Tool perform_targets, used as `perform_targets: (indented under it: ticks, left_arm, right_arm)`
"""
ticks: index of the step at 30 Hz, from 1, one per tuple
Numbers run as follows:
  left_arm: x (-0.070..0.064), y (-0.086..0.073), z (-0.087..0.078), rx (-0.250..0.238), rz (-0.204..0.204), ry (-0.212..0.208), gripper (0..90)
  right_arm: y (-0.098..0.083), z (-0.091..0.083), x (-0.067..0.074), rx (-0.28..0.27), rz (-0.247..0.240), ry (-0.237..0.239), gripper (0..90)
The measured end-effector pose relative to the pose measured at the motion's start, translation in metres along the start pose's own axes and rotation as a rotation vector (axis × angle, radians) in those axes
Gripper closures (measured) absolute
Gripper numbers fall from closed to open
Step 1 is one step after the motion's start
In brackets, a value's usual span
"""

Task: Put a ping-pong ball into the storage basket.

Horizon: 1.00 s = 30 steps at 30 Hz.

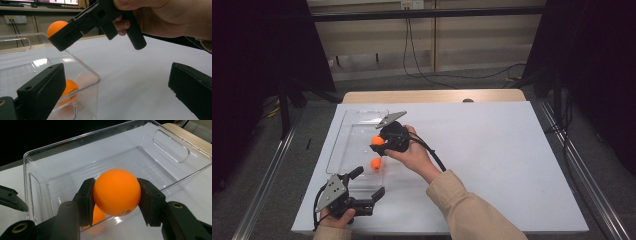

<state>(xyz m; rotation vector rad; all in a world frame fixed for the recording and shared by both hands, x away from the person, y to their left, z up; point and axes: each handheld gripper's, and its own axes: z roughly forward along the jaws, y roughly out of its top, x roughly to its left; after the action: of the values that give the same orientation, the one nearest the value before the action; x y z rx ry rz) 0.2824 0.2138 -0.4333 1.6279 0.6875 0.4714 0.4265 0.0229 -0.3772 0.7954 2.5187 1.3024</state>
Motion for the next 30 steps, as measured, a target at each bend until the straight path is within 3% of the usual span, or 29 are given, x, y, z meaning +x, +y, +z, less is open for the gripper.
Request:
perform_targets:
  ticks: [17, 18, 20, 27, 30]
  left_arm:
    - [0.000, 0.000, 0.000, -0.001, -0.003, 0.001, 1.1]
    - [0.000, 0.000, 0.000, -0.002, -0.004, 0.002, 1.1]
    - [0.000, 0.000, -0.001, 0.000, -0.011, 0.004, 1.1]
    - [-0.001, -0.001, -0.002, 0.001, -0.007, 0.007, 1.1]
    - [-0.001, -0.001, -0.002, 0.002, -0.008, 0.008, 1.1]
  right_arm:
    - [-0.002, 0.014, 0.005, 0.008, -0.005, 0.009, 51.0]
    - [-0.002, 0.015, 0.004, 0.008, -0.007, 0.011, 49.7]
    - [-0.003, 0.016, 0.004, 0.001, 0.011, 0.003, 38.3]
    - [-0.003, 0.008, 0.001, -0.005, 0.036, -0.001, 29.9]
    - [-0.005, 0.000, -0.002, -0.040, 0.061, 0.011, 27.4]
